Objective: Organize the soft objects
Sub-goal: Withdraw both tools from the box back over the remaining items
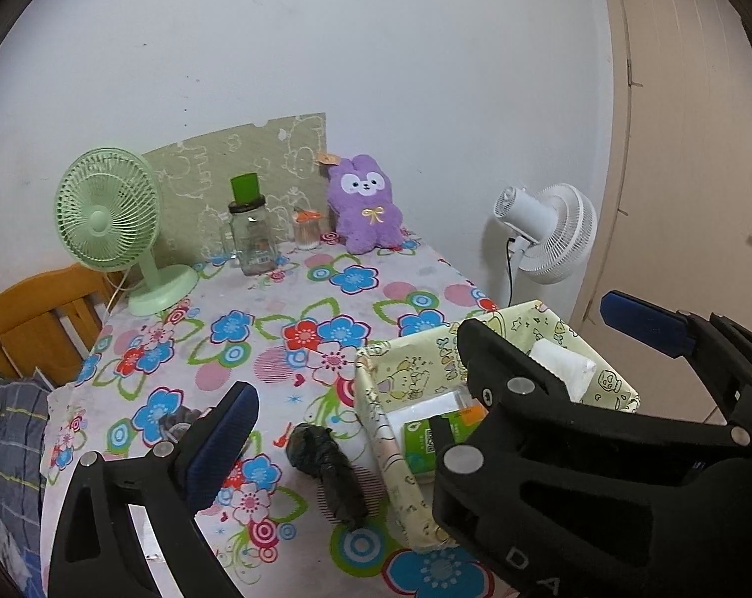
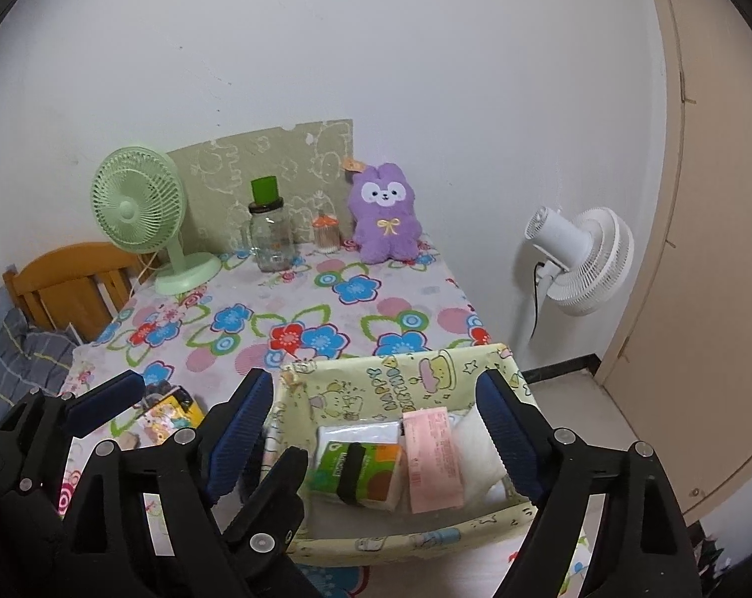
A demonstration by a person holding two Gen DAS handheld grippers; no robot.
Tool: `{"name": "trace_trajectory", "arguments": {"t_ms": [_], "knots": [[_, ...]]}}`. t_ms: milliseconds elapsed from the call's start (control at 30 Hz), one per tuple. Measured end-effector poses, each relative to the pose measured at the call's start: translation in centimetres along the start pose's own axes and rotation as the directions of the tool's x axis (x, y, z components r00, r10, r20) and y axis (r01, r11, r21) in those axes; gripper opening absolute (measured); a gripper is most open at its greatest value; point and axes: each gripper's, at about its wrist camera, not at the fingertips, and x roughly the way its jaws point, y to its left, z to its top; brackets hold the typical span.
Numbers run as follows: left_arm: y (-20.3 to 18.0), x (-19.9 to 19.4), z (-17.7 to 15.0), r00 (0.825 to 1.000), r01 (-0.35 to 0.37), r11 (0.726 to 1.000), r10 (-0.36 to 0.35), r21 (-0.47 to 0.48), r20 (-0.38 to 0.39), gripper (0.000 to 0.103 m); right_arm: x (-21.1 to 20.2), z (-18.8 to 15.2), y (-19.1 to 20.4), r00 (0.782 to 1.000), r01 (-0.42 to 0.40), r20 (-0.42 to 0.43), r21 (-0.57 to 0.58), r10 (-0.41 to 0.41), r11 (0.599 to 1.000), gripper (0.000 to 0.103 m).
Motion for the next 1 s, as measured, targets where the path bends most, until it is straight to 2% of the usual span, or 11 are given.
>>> {"name": "trace_trajectory", "arguments": {"t_ms": [367, 567, 1000], "knots": [[2.5, -1.8, -0.6, 0.999, -0.026, 0.999, 0.027, -0.024, 0.028, 0.103, -1.4, -0.1, 2.7, 0.999, -0.016, 0.027, -0.016, 0.017, 1.0, 0.094], [3.6, -2.3, -1.1, 0.999, -0.032, 0.999, 0.033, -0.03, 0.038, 0.103, -1.8, -0.4, 4.1, 0.999, -0.014, 0.045, -0.028, 0.015, 0.999, 0.103], [5.7, -2.3, -2.5, 0.998, -0.06, 0.997, 0.061, -0.044, 0.03, 0.103, -1.2, -1.3, 6.6, 0.998, -0.041, 0.045, -0.052, 0.043, 0.998, 0.103]]}}
